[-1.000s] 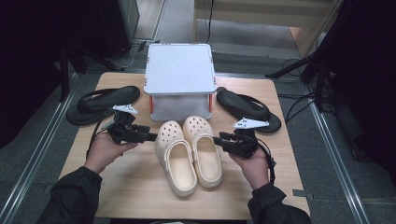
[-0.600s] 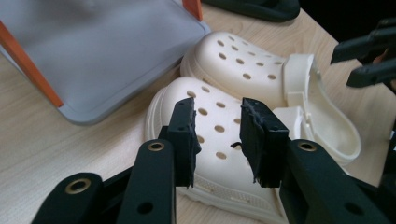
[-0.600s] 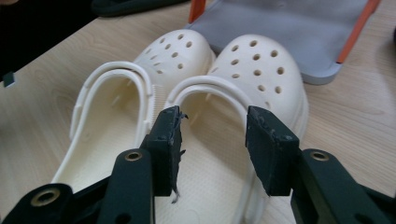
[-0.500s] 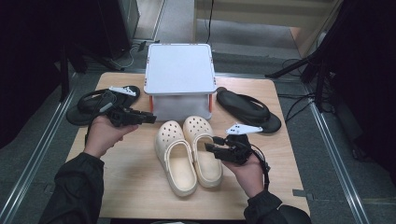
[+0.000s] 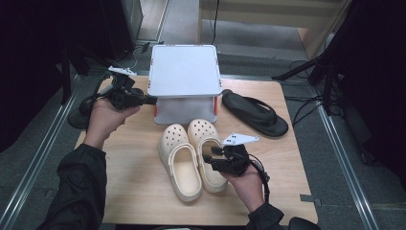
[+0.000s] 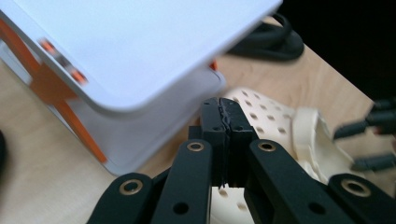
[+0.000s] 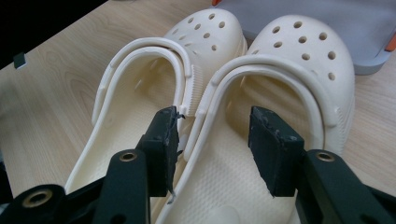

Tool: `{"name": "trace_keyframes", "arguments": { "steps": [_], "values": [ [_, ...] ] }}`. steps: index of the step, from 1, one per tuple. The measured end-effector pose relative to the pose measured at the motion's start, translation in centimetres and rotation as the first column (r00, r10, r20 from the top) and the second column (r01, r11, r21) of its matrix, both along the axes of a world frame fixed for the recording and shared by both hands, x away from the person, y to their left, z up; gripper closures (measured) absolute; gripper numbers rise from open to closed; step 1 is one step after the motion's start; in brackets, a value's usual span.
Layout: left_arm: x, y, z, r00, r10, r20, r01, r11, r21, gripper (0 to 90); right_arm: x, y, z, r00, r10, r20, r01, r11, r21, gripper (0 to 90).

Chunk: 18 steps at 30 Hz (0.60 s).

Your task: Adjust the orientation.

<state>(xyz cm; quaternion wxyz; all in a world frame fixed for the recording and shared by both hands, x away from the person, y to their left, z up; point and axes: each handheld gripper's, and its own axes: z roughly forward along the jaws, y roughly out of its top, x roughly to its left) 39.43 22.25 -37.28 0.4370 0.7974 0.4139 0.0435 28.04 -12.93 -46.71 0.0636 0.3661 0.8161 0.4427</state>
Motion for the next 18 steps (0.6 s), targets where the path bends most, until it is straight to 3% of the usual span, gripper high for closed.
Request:
{"name": "trace_keyframes", "arguments": {
  "steps": [6,18],
  "values": [
    [1.3,-0.2,0.7,0.9996,0.026,0.012,-0.027,0.9996,0.012,89.9,-0.4,0.5,-0.4,0.9998,-0.018,-0.009,0.018,1.0,0.003,52.4],
    [4.1,0.7,-0.3,0.9994,0.034,-0.01,-0.034,0.9989,0.031,89.8,-0.8,1.6,-1.4,0.9985,-0.044,-0.031,0.044,0.999,-0.011,47.7]
  ]
}}
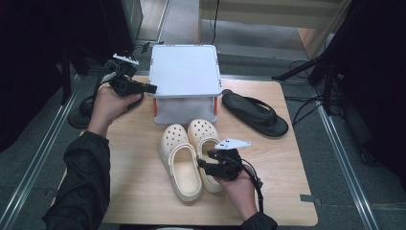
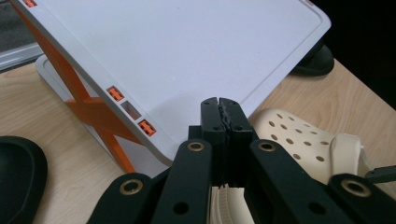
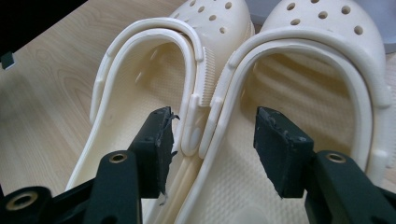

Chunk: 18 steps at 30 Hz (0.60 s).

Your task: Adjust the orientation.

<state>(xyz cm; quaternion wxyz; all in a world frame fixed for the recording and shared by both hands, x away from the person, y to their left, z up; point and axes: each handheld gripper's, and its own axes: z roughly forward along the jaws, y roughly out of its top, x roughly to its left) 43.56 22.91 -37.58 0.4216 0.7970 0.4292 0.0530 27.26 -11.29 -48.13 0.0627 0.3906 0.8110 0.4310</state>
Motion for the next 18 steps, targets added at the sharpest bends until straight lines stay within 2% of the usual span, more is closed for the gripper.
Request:
{"name": "trace_keyframes", "arguments": {
  "steps": [7,12,18],
  "values": [
    [0.5,-0.4,-0.5,1.0,0.004,0.008,-0.004,0.9999,0.013,89.8,0.3,1.0,-0.5,0.9998,-0.01,-0.02,0.01,1.0,0.015,44.2],
    [0.5,-0.2,-0.7,1.0,-0.002,0.009,0.002,1.0,-0.004,89.8,0.4,1.8,-0.9,0.9997,-0.007,-0.024,0.007,1.0,0.002,43.5],
    [0.4,-0.3,-0.7,0.9998,0.0,0.019,-0.001,1.0,0.005,89.8,0.4,2.5,-1.3,0.9997,-0.017,-0.016,0.017,1.0,-0.021,42.5]
  ]
}}
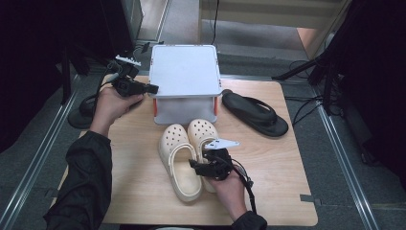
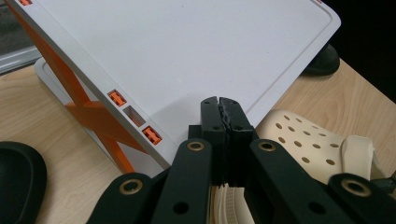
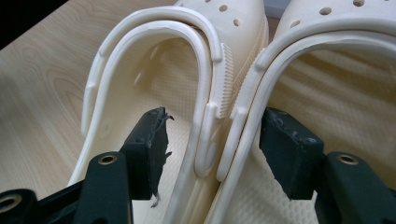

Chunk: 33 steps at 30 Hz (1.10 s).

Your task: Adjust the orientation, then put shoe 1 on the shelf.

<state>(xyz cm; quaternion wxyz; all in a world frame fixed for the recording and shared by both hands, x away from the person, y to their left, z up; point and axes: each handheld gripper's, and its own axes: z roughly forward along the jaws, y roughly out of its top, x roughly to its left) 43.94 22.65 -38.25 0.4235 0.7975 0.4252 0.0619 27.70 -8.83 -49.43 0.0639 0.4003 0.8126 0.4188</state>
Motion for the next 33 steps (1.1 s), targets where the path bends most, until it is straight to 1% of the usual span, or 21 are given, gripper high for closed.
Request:
{"name": "trace_keyframes", "arguments": {
  "steps": [3,7,11,16,20,24,27,29,33],
  "values": [
    [0.0,0.0,0.0,1.0,0.002,0.003,-0.002,1.0,-0.002,89.6,0.2,0.2,-0.2,0.9999,-0.009,-0.007,0.009,1.0,-0.001,42.6],
    [-0.1,-0.1,-0.1,0.9999,0.008,0.007,-0.008,1.0,-0.002,89.7,0.5,0.6,-0.5,0.9998,-0.019,0.001,0.019,1.0,-0.006,42.9],
    [-0.2,-0.2,0.0,0.9999,0.008,0.008,-0.008,1.0,0.005,89.7,0.7,0.9,-0.6,0.9991,-0.042,0.004,0.042,0.999,-0.007,44.6],
    [-0.3,-0.2,-0.1,0.9997,0.014,0.019,-0.014,0.9999,0.003,89.7,1.0,1.4,-0.7,0.9975,-0.071,0.009,0.071,0.997,-0.02,46.5],
    [-0.4,-0.2,-0.1,0.9995,0.021,0.023,-0.021,0.9998,0.002,89.7,1.4,2.0,-0.9,0.9958,-0.092,-0.003,0.092,0.995,-0.028,47.4],
    [-0.5,-0.3,-0.1,0.9992,0.029,0.027,-0.029,0.9996,0.004,89.7,1.8,2.1,-1.1,0.9937,-0.109,-0.026,0.108,0.994,-0.032,52.6],
    [-0.5,-0.3,-0.2,0.9992,0.028,0.027,-0.028,0.9996,0.003,89.7,1.9,2.1,-1.0,0.9931,-0.115,-0.025,0.114,0.993,-0.037,56.4],
    [-0.5,-0.2,-0.2,0.9992,0.026,0.032,-0.026,0.9996,0.006,89.7,1.8,2.0,-1.0,0.9918,-0.124,-0.032,0.123,0.992,-0.027,58.6],
    [-0.5,-0.3,-0.2,0.9991,0.026,0.034,-0.026,0.9996,0.008,89.8,1.7,1.9,-0.8,0.9903,-0.138,-0.016,0.138,0.99,-0.037,63.0]
  ]
}}
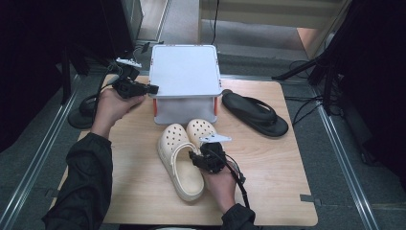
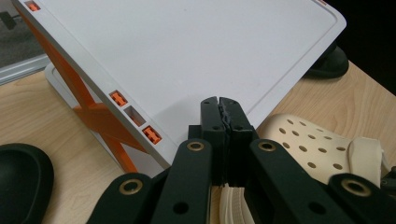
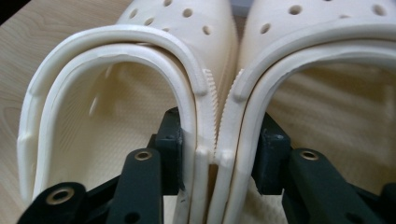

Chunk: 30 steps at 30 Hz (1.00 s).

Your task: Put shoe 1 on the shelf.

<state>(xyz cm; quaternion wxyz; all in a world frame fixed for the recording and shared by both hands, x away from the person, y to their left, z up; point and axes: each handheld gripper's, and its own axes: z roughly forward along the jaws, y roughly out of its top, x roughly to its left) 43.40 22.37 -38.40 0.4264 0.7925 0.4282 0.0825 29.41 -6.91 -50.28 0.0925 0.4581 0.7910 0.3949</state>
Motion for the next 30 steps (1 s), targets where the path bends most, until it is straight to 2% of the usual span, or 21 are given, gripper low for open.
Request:
{"name": "trace_keyframes", "arguments": {
  "steps": [2,8,15,19,30],
  "values": [
    [0.0,0.0,0.0,1.0,-0.001,0.001,0.001,1.0,0.0,89.7,0.0,-0.1,0.1,1.0,-0.005,0.008,0.005,1.0,-0.009,64.4],
    [0.0,0.0,0.0,1.0,-0.001,0.002,0.001,1.0,0.001,89.8,0.3,-0.6,0.4,1.0,0.002,-0.002,-0.002,1.0,0.005,65.3],
    [0.0,0.0,0.0,1.0,0.002,-0.001,-0.002,1.0,0.0,89.7,0.6,-1.0,1.5,0.9998,0.013,-0.016,-0.013,0.999,0.044,65.4],
    [0.0,0.0,0.0,1.0,0.003,-0.002,-0.003,1.0,0.0,89.8,1.0,-0.8,2.0,0.9996,0.025,-0.012,-0.025,0.999,0.045,65.4],
    [0.0,0.0,0.0,1.0,0.003,-0.002,-0.003,1.0,-0.002,89.8,4.2,0.1,3.2,0.9997,0.024,0.008,-0.024,0.999,0.026,65.3]
  ]
}}
